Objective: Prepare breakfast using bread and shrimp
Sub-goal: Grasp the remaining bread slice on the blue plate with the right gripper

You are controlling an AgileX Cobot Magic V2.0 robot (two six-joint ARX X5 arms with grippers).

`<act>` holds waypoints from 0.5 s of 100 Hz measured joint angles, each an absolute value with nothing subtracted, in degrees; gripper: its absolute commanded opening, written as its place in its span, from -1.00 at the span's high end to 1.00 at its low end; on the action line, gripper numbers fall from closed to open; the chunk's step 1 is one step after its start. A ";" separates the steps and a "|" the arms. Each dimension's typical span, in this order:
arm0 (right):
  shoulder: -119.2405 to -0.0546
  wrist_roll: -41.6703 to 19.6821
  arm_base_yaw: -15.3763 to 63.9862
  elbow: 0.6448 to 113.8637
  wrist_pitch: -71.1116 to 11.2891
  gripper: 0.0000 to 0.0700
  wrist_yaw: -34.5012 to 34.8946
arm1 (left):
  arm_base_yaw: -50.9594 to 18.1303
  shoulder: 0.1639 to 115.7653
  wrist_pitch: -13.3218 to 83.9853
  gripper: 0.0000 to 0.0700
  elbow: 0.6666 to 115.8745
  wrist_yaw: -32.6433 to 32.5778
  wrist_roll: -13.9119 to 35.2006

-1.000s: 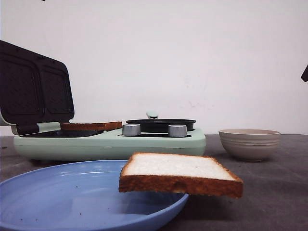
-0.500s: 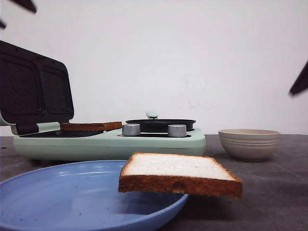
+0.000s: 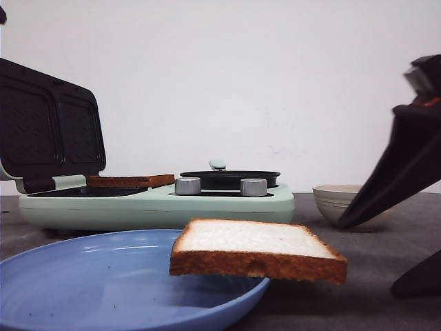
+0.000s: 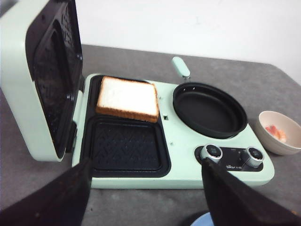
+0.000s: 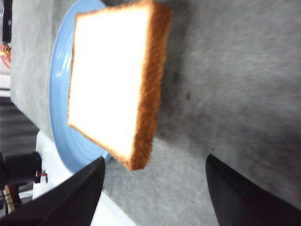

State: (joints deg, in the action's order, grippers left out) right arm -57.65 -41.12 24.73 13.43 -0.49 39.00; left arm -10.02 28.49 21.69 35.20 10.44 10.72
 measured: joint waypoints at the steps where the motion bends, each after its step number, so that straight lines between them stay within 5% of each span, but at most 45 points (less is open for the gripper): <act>1: -58.00 -41.23 24.88 13.43 -0.14 -0.21 39.00 | -10.02 28.38 21.69 -0.11 35.20 10.44 10.72; 50: -70.78 -44.36 28.14 13.43 15.22 -0.18 41.45 | -10.02 27.81 22.33 -0.11 35.18 10.41 10.72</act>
State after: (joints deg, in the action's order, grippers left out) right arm -70.78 -44.36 28.14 13.43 15.22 41.45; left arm -10.02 27.81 22.33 35.18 10.41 10.72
